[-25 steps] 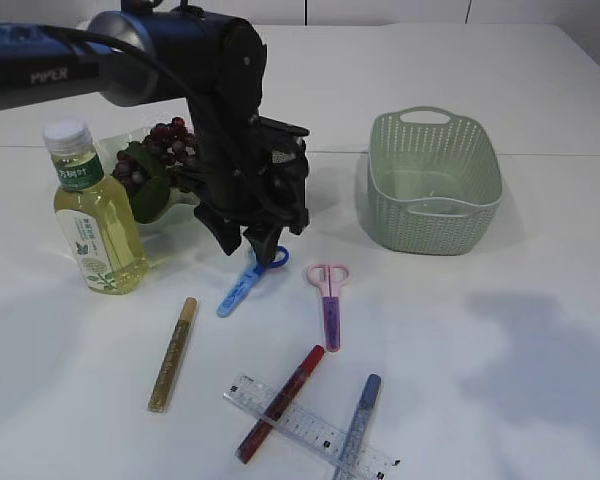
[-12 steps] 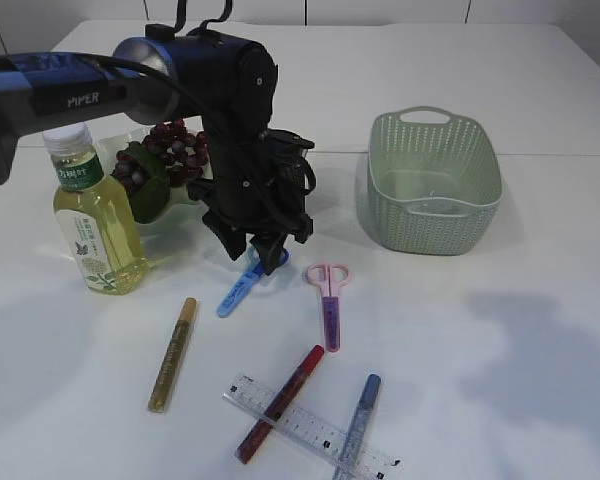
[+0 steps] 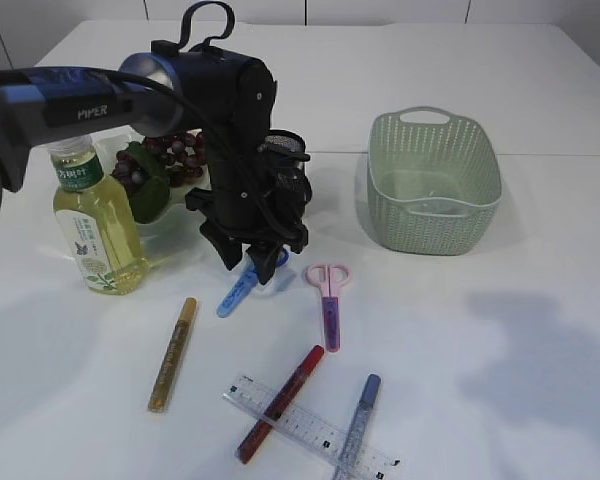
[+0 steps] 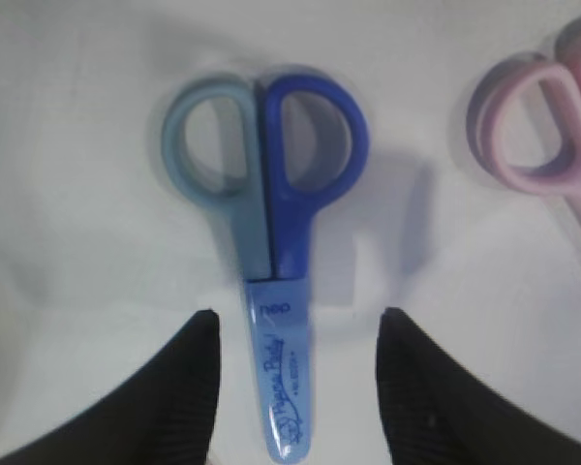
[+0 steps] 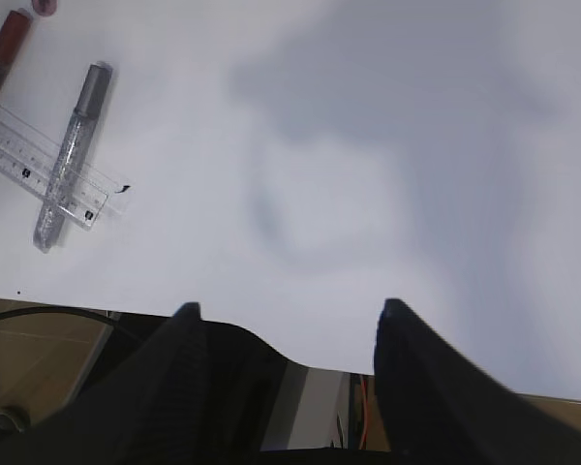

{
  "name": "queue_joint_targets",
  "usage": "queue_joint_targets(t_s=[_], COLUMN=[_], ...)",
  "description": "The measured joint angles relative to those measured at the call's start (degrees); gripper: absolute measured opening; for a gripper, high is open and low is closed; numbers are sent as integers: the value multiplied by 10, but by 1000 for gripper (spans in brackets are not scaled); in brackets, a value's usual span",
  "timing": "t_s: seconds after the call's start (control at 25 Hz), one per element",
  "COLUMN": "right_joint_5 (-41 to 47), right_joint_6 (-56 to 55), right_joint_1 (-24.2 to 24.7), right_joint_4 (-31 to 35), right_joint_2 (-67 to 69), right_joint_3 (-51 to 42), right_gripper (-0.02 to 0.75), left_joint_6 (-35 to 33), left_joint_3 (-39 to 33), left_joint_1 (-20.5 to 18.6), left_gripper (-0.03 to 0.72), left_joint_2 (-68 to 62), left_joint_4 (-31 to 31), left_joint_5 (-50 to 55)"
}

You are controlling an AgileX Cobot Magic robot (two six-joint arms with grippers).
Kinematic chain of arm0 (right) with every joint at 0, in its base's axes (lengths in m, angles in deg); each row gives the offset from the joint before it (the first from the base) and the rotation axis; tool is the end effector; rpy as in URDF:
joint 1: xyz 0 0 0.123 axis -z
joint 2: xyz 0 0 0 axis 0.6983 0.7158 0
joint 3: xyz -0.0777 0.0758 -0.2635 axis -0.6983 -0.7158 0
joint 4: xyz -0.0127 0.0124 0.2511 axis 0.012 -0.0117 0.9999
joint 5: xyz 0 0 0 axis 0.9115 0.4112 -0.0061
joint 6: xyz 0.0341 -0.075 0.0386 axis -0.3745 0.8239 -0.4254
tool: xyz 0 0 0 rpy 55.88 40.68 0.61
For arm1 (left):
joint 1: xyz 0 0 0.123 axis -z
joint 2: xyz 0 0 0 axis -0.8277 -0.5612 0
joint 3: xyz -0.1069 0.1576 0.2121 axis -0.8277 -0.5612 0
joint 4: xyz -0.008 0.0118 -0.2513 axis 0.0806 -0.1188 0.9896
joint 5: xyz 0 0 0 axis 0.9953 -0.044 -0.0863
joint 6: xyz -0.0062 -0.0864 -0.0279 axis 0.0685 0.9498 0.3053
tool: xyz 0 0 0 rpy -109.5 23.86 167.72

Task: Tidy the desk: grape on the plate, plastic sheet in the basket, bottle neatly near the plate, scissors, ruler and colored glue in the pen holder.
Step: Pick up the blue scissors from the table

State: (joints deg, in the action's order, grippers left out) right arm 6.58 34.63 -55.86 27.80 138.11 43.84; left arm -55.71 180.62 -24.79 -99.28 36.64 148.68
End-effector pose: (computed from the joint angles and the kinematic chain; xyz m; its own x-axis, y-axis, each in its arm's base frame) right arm 0.1734 0.0452 0.3030 -0.9750 0.0082 -0.2223 -0.0258 0.9884 0.1499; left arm 0.4210 -0.2531 0.1339 -0.8879 0.4567 -0.0555 0.4574 0.8893 0.0014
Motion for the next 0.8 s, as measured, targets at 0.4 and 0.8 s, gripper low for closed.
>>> queue_joint_targets(t_s=[0.4,0.8], right_joint_5=[0,0], right_joint_6=[0,0], right_joint_1=[0,0], right_joint_4=[0,1], right_joint_2=[0,0], right_joint_3=[0,0], right_gripper=[438,438], left_joint_6=[0,0], left_joint_3=[0,0], left_joint_1=[-3,-3], left_gripper=[379,379], left_joint_2=[-2,-2], left_joint_4=[-1,-1], left_joint_5=[0,0])
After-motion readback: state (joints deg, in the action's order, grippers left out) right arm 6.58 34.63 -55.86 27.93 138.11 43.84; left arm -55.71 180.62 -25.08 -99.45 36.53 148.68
